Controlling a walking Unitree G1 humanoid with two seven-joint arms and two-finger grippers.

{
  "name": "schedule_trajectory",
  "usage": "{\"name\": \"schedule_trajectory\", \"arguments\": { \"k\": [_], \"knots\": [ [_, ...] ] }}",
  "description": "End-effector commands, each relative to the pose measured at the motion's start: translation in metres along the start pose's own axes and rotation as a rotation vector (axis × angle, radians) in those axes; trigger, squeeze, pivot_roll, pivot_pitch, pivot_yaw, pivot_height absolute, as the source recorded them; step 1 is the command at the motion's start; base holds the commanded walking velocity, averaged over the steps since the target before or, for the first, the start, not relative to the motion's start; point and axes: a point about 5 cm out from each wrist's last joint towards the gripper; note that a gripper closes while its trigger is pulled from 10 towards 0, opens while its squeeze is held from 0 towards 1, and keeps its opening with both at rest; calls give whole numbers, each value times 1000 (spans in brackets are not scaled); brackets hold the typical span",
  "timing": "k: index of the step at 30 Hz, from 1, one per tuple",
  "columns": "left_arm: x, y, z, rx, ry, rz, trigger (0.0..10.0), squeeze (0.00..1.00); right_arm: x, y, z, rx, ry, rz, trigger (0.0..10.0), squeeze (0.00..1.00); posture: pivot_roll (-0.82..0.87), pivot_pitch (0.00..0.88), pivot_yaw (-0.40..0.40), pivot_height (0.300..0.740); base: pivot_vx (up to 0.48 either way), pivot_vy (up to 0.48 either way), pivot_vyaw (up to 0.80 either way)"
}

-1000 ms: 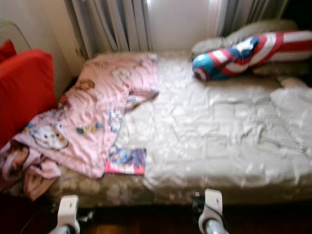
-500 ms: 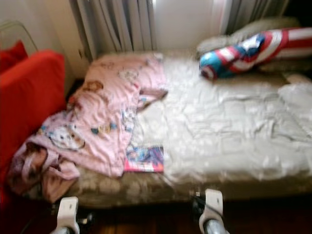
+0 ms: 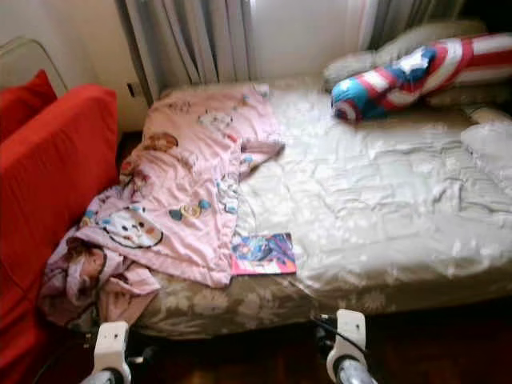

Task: Clean up the room

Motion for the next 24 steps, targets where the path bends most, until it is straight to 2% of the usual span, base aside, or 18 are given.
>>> {"name": "schedule_trajectory", "arguments": {
  "k": [1, 24],
  "knots": [
    [0, 0, -1, -7, 1, 6, 10000, 0, 0, 0, -1, 2, 2, -3, 10000, 0, -45, 35, 49, 740, 0, 0, 0],
    [-3, -7, -1, -16, -13, -7, 10000, 0, -2, -5, 1, -1, 6, -9, 10000, 0, -49, 23, 45, 740, 22, 0, 0]
  ]
}}
Point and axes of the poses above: a point about 5 cm out from each wrist's last joint towards the gripper, its own x axis pointing out of the wrist towards the gripper, its own y axis along the axis of the wrist's last joint, z = x × y, and after that the axes turned 7 degrees about x, right-handed
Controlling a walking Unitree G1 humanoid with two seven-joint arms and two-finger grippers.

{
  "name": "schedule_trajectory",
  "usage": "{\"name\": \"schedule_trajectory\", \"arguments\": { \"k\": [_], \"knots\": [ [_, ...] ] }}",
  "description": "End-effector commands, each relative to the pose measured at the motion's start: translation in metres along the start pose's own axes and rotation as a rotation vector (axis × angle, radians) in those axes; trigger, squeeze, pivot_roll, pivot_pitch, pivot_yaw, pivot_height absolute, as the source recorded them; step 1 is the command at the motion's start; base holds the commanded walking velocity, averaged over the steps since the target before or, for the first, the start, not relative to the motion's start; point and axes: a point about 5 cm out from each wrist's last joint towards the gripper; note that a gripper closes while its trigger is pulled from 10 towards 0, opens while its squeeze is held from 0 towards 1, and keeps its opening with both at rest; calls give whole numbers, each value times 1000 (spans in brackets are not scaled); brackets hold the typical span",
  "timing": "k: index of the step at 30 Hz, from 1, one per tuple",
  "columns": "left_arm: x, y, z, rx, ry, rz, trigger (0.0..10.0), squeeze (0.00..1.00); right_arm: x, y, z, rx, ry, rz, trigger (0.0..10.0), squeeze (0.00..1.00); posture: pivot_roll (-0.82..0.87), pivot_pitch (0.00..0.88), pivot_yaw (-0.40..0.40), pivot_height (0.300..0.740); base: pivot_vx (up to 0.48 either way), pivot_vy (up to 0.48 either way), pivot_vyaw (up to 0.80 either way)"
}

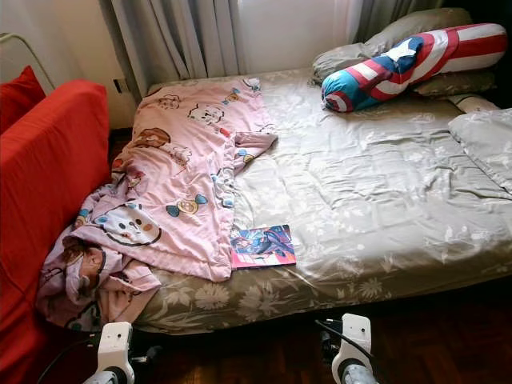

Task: Clean up the room

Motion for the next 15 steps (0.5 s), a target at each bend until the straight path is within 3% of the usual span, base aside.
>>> {"name": "schedule_trajectory", "arguments": {
  "k": [1, 15],
  "knots": [
    [-2, -6, -2, -11, 7, -11, 10000, 0, -1, -2, 1, -7, 2, -4, 10000, 0, -49, 23, 45, 740, 247, 0, 0],
    [-2, -4, 0, -8, 2, -3, 10000, 0, 0, 1, -3, -4, 18, 12, 10000, 0, -49, 22, 45, 740, 294, 0, 0]
  ]
}}
Point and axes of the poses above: a point about 5 cm out from each wrist's last joint towards the gripper, its own x axis pointing out of the wrist towards the gripper, its own y axis along the axis of the wrist's last joint, z = x × y, and after that the axes turned 7 degrees about x, right-handed
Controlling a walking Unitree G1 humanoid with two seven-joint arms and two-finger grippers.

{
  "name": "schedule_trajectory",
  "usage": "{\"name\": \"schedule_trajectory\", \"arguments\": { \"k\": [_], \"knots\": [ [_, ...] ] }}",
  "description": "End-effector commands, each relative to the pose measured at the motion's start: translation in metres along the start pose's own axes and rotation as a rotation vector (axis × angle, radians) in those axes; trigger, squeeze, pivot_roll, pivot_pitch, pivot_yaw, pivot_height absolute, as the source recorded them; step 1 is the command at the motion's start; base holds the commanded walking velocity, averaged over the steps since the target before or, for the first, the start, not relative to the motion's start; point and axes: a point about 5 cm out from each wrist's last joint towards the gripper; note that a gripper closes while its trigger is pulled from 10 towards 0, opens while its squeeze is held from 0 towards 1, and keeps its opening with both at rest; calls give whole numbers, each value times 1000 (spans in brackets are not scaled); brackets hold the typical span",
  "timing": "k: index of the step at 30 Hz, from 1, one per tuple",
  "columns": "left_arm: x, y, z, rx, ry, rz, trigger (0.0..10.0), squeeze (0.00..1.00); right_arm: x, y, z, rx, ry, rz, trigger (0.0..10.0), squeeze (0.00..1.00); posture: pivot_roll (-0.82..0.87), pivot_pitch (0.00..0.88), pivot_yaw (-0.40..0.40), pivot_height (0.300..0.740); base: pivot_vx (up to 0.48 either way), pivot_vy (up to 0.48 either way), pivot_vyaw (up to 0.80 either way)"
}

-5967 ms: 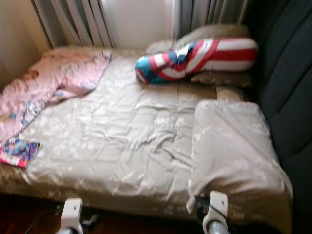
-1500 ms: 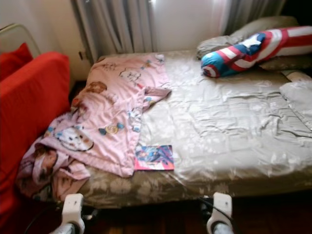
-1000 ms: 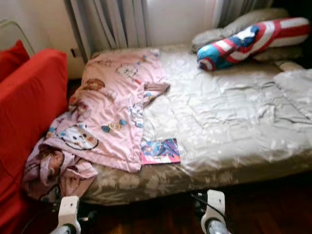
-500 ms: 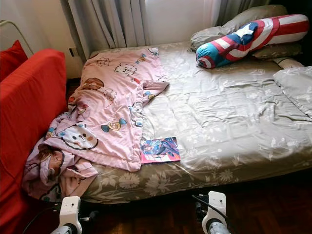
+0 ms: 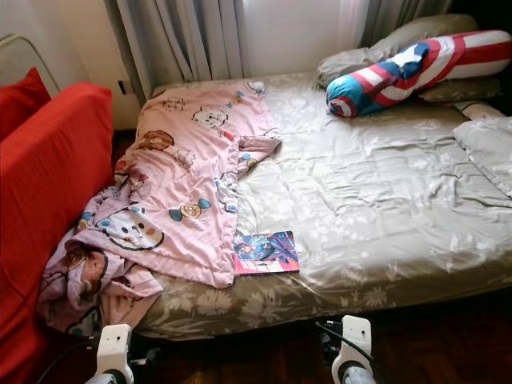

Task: Clean up the room

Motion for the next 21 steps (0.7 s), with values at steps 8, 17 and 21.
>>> {"name": "schedule_trajectory", "arguments": {
  "k": [8, 17, 21],
  "knots": [
    [1, 4, 3, -6, -9, 20, 10000, 0, 0, 1, 2, -33, 10, 10, 10000, 0, -49, 25, 43, 740, 325, 0, 144],
    [2, 12, 6, -3, -31, 81, 10000, 0, 1, 8, -2, -26, 45, 45, 10000, 0, -49, 28, 43, 740, 145, 0, 356],
    [3, 23, 9, 7, -57, 142, 10000, 0, 2, 16, -6, -42, 75, 88, 10000, 0, -49, 29, 43, 740, 0, 0, 0]
  ]
}}
Point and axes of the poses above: a point about 5 cm out from each wrist's last joint towards the gripper, its own x axis pointing out of the wrist towards the gripper, its own y axis along the axis of the wrist's last joint, z = x × y, and after that the axes turned 7 degrees about x, right-handed
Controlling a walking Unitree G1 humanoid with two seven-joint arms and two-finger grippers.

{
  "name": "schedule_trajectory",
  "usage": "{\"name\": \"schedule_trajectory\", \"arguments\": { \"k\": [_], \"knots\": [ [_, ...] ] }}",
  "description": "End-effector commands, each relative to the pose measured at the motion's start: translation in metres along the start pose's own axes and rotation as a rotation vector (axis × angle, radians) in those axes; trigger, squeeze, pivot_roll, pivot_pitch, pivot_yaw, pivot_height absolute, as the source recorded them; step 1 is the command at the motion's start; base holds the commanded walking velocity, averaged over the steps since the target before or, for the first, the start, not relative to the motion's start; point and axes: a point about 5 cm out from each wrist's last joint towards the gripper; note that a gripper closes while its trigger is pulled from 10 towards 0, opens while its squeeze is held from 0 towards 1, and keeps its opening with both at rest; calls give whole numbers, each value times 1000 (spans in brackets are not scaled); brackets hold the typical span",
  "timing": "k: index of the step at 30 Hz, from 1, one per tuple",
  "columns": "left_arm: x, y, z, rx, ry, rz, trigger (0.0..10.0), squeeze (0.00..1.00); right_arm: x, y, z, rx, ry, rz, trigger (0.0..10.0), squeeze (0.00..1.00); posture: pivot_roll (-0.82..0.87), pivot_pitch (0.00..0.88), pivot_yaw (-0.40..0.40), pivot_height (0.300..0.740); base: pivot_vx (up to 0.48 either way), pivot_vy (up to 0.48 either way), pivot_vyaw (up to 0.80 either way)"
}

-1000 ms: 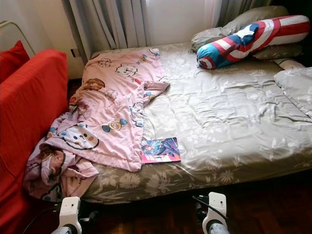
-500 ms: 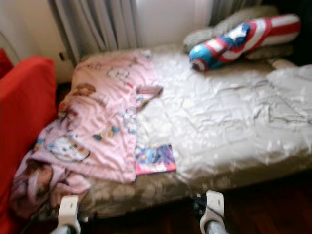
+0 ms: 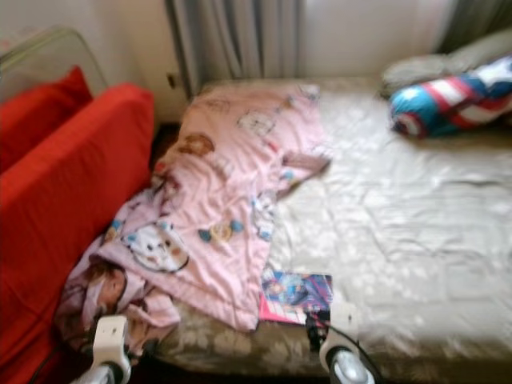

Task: Clean up the room

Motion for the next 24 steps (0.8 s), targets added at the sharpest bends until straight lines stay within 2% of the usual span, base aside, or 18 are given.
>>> {"name": "schedule_trajectory", "arguments": {
  "k": [1, 3, 5, 7, 10, 11, 12, 16, 24],
  "knots": [
    [-1, 2, 0, -8, -19, 39, 10000, 0, 0, 2, -3, -28, 28, 28, 10000, 0, -48, 29, 42, 740, 0, 0, 0],
    [-1, 6, 0, -10, -26, 63, 10000, 0, 0, 5, -4, -40, 38, 45, 10000, 0, -48, 29, 42, 740, 0, 0, 0],
    [2, 20, 2, -1, -51, 144, 10000, 0, 1, 17, -6, -55, 56, 124, 10000, 0, -49, 29, 41, 740, 0, 0, 0],
    [2, 25, 3, 3, -58, 172, 10000, 0, 1, 22, -7, -58, 62, 156, 10000, 0, -49, 29, 41, 740, 0, 0, 0],
    [3, 47, 6, 43, -93, 295, 10000, 0, 0, 37, -10, -39, 71, 275, 10000, 0, -55, 26, 39, 740, 0, 0, 0],
    [3, 47, 6, 43, -93, 295, 10000, 0, 0, 37, -10, -39, 71, 275, 10000, 0, -55, 26, 39, 740, 0, 0, 0],
    [3, 56, 8, 59, -105, 341, 10000, 0, -2, 41, -12, -30, 72, 311, 10000, 0, -55, 21, 43, 740, 0, 0, 0],
    [-4, 81, 15, 72, -129, 486, 10000, 0, -10, 51, -15, 5, 57, 447, 10000, 0, -63, 6, 50, 740, 0, 0, 0],
    [-15, 92, 9, 78, -101, 573, 10000, 0, -20, 53, -14, 10, 36, 528, 10000, 0, -68, 0, 47, 740, 0, 0, 0]
  ]
}}
Point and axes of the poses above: a point about 5 cm out from each wrist's last joint towards the gripper, its own x axis pointing out of the wrist towards the gripper, its own y axis along the axis of the wrist's last joint, z = x × y, and after that the axes turned 7 degrees about x, right-handed
